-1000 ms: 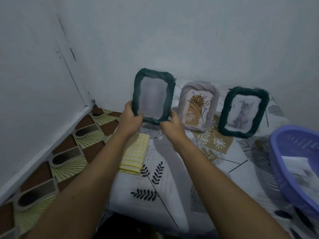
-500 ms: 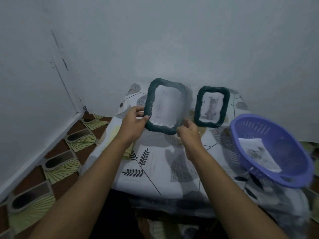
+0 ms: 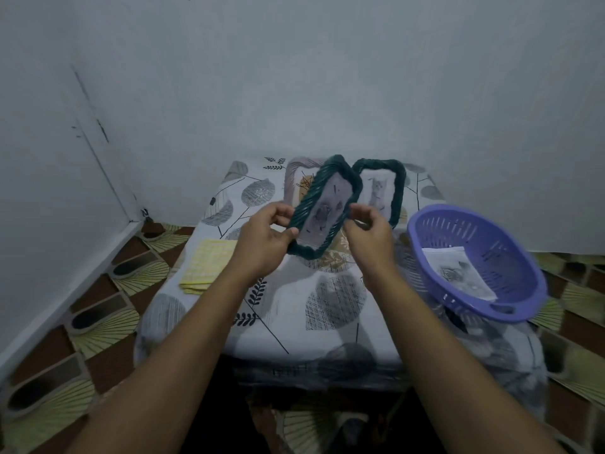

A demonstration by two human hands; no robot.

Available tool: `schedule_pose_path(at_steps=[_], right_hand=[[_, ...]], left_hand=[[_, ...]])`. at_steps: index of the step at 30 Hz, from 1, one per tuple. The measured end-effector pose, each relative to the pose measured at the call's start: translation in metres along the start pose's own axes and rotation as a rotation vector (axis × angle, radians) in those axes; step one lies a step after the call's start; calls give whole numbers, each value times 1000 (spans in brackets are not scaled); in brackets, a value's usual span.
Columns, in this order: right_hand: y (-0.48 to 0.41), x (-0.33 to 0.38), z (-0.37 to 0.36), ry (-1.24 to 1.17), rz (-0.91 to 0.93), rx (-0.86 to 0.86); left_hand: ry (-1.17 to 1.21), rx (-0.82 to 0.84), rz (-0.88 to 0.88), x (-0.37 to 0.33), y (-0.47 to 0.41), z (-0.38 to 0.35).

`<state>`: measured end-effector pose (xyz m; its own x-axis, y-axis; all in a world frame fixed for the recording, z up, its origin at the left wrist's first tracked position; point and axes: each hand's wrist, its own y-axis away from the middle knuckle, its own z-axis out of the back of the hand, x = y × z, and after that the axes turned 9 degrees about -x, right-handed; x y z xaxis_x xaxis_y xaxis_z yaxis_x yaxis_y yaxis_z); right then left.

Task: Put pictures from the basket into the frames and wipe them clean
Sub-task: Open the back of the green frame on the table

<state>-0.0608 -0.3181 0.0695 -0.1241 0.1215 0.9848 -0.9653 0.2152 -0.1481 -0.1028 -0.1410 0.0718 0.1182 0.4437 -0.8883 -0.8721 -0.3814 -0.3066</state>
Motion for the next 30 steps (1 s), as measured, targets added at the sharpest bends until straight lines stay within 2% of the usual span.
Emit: schedule_pose_path(at_steps=[4, 12, 16, 19, 22, 26, 30], right_hand=[[1, 18, -4, 4, 97, -25], [-11, 13, -7, -113, -56, -185], [-14, 10, -4, -201, -140, -223], [-15, 6, 4, -215, -192, -238], [-15, -1, 13, -190, -215, -247], [-12, -9, 24, -223, -241, -227], [-9, -17, 31, -245, -250, -175]], left_hand=[[-258, -32, -176, -11, 12, -14], [-496, -150, -389, -11, 28, -40], [-454, -52, -429, -1, 26, -45], [-304, 32, -362, -3, 26, -40], [-227, -59, -321, -7, 19, -30], [-115, -130, -108, -5, 4, -18], [-115, 60, 131, 13, -9, -18]])
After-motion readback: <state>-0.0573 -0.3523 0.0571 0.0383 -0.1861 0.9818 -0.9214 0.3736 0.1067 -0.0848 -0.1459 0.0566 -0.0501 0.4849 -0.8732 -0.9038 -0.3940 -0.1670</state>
